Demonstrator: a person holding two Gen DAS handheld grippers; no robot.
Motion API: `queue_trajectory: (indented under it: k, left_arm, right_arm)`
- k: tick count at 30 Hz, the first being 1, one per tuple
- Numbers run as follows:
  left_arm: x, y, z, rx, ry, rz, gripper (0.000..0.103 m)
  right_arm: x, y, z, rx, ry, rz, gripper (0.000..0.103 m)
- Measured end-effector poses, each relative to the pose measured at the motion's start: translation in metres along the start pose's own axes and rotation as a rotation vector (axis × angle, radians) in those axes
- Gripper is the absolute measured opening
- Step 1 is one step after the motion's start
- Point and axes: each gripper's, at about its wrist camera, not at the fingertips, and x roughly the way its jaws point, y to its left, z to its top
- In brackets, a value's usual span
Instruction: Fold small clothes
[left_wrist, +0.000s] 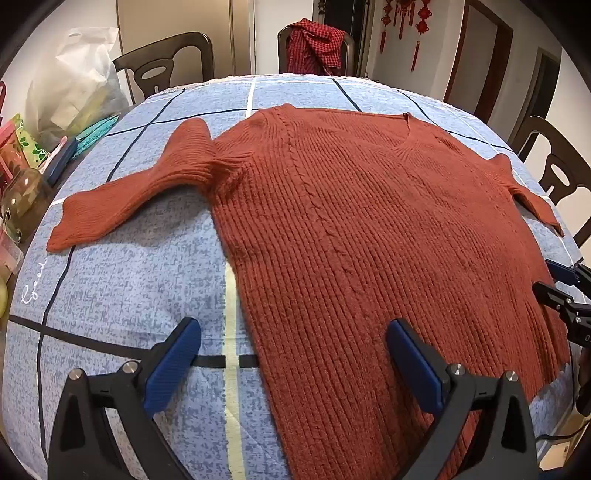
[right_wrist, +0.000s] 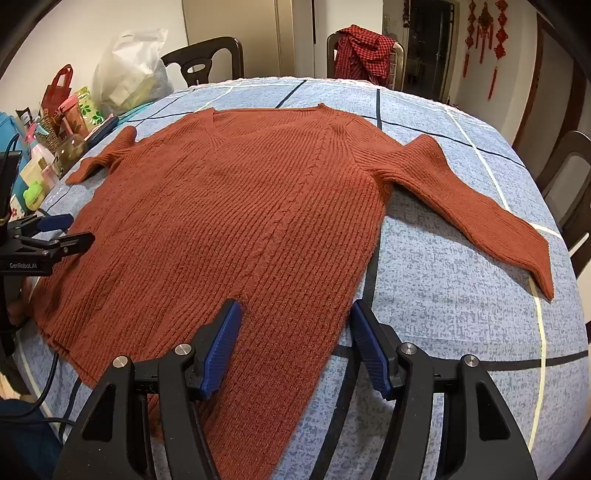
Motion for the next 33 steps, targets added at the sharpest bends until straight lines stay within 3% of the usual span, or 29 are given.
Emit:
queue_trajectory:
  k: [30, 33]
  left_arm:
    - [-0.005, 0.01, -0.013, 0.004, -0.013, -0.006, 0.103]
    - [-0.002, 0.002, -0.003, 0.002, -0.013, 0.004, 0.103]
  right_arm:
    - [0.002, 0.001, 0.0, 0.002, 0.002, -0.002, 0.062]
    - [0.004, 0.0, 0.001, 0.002, 0.003, -0.003, 0.062]
